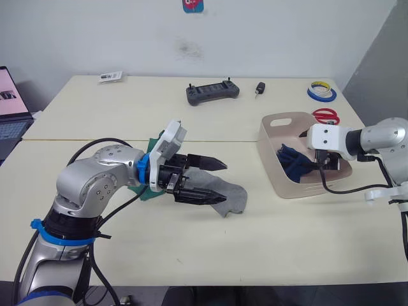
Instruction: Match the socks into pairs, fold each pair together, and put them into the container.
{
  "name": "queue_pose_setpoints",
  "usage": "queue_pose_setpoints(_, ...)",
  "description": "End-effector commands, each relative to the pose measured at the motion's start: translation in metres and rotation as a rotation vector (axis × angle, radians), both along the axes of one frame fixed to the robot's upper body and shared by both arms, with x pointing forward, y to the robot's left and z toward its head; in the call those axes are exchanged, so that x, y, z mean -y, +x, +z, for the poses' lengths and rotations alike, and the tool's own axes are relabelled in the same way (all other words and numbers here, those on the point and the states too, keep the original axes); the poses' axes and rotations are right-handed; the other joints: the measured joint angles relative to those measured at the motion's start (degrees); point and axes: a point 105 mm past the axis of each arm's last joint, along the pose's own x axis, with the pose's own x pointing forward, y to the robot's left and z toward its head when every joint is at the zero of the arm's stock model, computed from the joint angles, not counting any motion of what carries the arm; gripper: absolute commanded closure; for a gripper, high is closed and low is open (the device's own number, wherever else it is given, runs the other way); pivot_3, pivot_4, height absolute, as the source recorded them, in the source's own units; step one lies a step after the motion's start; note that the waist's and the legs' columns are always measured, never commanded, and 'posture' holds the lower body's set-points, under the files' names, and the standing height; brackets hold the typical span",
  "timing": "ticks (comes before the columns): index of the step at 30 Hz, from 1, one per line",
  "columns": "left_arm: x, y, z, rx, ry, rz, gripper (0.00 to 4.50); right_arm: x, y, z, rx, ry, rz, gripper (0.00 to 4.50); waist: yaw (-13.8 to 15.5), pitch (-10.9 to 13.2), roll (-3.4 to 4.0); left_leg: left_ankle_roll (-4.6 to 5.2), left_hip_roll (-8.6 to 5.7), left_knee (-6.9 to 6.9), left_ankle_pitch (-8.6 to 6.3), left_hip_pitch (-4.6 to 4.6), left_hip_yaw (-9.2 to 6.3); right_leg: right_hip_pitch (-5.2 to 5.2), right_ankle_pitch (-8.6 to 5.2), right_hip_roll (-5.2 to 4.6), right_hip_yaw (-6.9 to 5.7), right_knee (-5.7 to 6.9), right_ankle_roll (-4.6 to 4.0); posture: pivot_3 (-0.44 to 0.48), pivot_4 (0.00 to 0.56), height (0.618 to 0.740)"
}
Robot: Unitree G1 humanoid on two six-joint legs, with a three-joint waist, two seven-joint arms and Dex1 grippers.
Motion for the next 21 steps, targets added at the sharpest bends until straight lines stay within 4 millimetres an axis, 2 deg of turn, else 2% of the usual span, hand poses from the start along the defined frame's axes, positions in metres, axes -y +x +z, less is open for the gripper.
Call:
queue_pose_setpoints(1, 0.001, -0.002, 0.008, 0.045, -0.015, -0.017, 0.0, 0.007, -0.007, 0.022, 0.015, -0.04, 0.009, 0.06, 0.0, 0.0, 0.0, 0.0, 0.0, 0.01, 0.0, 0.0, 0.0, 0.0, 0.0, -0.01, 0.0, 0.0, 0.0, 0.0, 0.15, 0.74)
queue_pose_setpoints(9, 0.002, -0.003, 0.007, 0.041, -0.026, -0.017, 0.0, 0.01, -0.015, 0.028, 0.049, -0.077, 0.019, 0.06, -0.1, 0.0, 0.01, 0.1, 0.01, 0.02, -0.06, 0.02, -0.02, 0.01, 0.0, -0.01, 0.0, 0.03, 0.0, 0.0, 0.15, 0.74)
queue_pose_setpoints(12, 0.001, -0.003, 0.007, 0.048, -0.03, -0.006, 0.0, 0.014, -0.018, 0.039, 0.094, -0.073, 0.004, 0.06, 0.0, 0.0, 0.03, 0.09, -0.01, 0.03, -0.05, 0.01, -0.02, 0.01, 0.0, -0.02, 0.0, 0.02, 0.0, 0.0, 0.15, 0.74)
queue_pose_setpoints(14, -0.004, 0.004, 0.006, 0.074, -0.036, 0.056, 0.0, 0.01, -0.023, 0.053, 0.137, -0.004, 0.002, 0.06, 0.0, 0.0, 0.04, 0.09, -0.01, 0.04, -0.05, 0.0, -0.02, 0.02, 0.0, -0.03, 0.0, 0.02, 0.0, 0.0, 0.15, 0.74)
queue_pose_setpoints(17, -0.017, 0.013, -0.003, 0.111, -0.012, 0.147, 0.0, -0.001, -0.032, 0.068, 0.192, 0.113, 0.014, 0.06, -0.1, 0.0, 0.06, 0.09, 0.02, 0.04, -0.05, 0.01, -0.02, 0.02, 0.0, -0.04, 0.01, 0.02, 0.0, 0.0, 0.15, 0.74)
queue_pose_setpoints(19, -0.029, 0.017, -0.01, 0.107, 0.0, 0.21, 0.0, -0.016, -0.041, 0.072, 0.211, 0.228, 0.045, 0.06, -0.1, 0.0, 0.06, 0.09, 0.04, 0.03, -0.05, 0.04, -0.06, 0.03, 0.0, -0.02, -0.01, 0.03, 0.0, 0.0, 0.15, 0.74)
queue_pose_setpoints(21, -0.045, 0.019, -0.019, 0.098, 0.031, 0.281, 0.0, -0.038, -0.054, 0.068, 0.21, 0.371, 0.091, 0.06, -0.1, 0.0, 0.05, 0.11, 0.05, 0.02, -0.06, 0.06, -0.09, 0.05, 0.0, -0.01, -0.03, 0.05, -0.01, 0.0, 0.15, 0.74)
